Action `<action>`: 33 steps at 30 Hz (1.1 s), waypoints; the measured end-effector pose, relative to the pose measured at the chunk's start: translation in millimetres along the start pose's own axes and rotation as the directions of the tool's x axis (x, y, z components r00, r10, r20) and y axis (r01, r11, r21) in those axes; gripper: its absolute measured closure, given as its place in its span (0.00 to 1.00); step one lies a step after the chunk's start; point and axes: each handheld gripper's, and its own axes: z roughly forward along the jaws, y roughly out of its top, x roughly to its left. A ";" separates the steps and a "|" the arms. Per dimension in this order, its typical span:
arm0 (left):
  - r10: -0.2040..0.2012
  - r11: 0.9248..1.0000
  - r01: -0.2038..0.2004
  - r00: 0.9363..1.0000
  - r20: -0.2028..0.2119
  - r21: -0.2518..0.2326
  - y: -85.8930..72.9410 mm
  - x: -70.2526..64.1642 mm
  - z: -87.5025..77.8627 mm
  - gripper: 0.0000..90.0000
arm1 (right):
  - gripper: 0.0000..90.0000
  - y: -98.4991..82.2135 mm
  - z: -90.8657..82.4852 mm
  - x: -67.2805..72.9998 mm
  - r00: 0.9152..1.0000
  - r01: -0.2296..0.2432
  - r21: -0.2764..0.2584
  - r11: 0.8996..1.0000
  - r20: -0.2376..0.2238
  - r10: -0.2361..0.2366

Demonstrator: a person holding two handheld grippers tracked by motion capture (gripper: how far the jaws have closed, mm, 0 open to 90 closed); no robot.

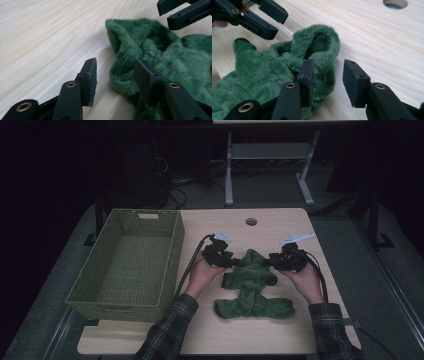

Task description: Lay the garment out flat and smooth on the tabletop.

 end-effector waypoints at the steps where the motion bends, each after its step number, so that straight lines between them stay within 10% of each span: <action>1: -0.006 1.000 0.006 1.000 0.003 0.005 -1.0 0.9 3.4 0.59 | 0.66 -0.7 2.9 -0.5 1.000 -0.004 0.007 1.000 -0.002 0.004; 15: -0.003 0.996 0.000 0.999 0.033 0.087 -6.6 2.1 27.9 0.64 | 0.73 -13.3 24.1 -1.4 1.000 -0.021 0.093 0.995 -0.016 0.023; 21: 0.049 0.991 -0.056 0.997 0.058 0.124 -5.8 -2.2 33.0 0.89 | 0.86 -15.2 24.5 -1.0 1.000 -0.005 0.098 0.995 -0.017 0.007; 33: 0.068 0.997 -0.069 0.998 0.016 0.023 7.0 -5.8 -3.0 0.97 | 0.95 -9.6 2.5 -1.6 1.000 0.012 0.006 1.000 0.010 -0.012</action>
